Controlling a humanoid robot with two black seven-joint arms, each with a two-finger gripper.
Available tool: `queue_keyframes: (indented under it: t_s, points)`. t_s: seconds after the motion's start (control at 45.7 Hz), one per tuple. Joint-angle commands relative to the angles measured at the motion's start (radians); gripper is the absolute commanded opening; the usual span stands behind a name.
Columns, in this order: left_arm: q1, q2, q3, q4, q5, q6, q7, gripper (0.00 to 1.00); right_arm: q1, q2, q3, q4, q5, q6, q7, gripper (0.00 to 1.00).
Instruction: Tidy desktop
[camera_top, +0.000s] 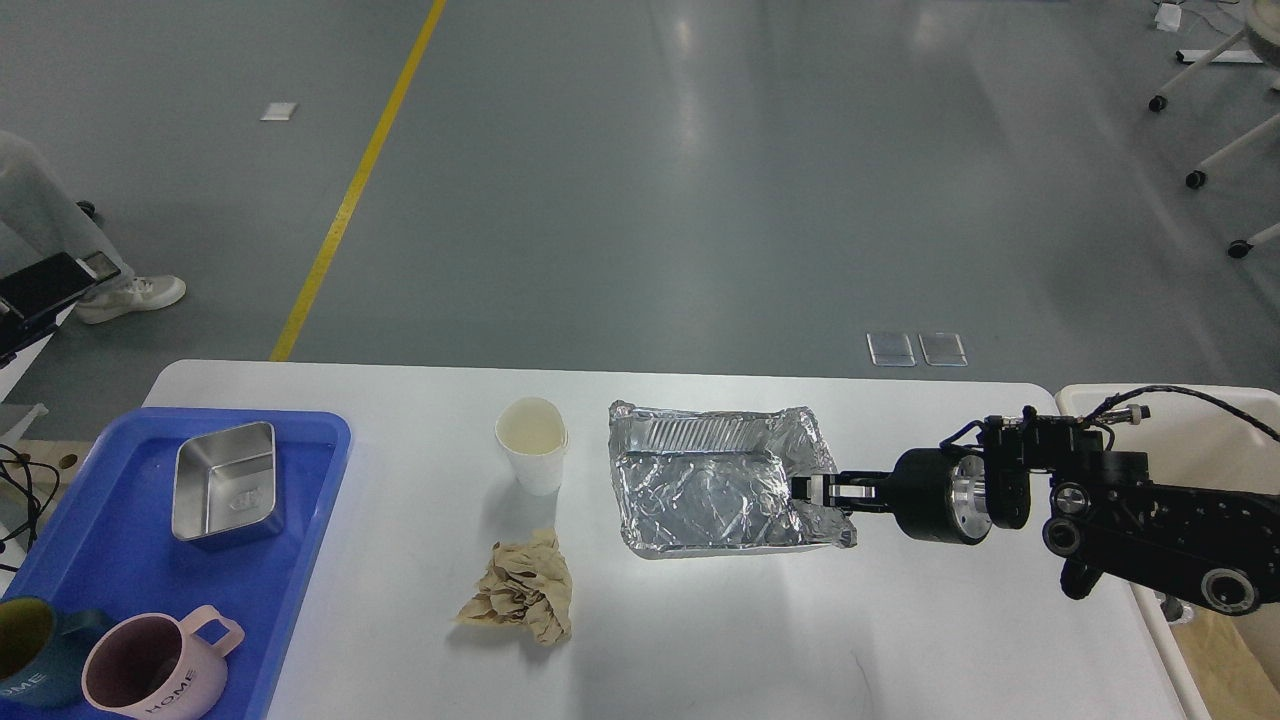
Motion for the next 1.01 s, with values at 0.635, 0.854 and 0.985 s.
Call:
queue_keyframes:
  t_s: [0.635, 0.854, 0.985]
  points:
    - [-0.037, 0.022, -0.003, 0.042, 0.397, -0.253, -0.092, 0.96, -0.003, 0.015, 0.004, -0.005, -0.005, -0.001, 0.0, 0.0]
    - [-0.057, -0.222, 0.004, 0.196, 0.434, -0.248, -0.081, 0.96, -0.015, 0.015, 0.004, -0.02, -0.005, -0.001, 0.002, 0.0]
    - [-0.084, -0.363, 0.027, 0.32, 0.448, -0.248, -0.081, 0.96, -0.021, 0.025, 0.004, -0.031, -0.005, -0.001, 0.002, 0.0]
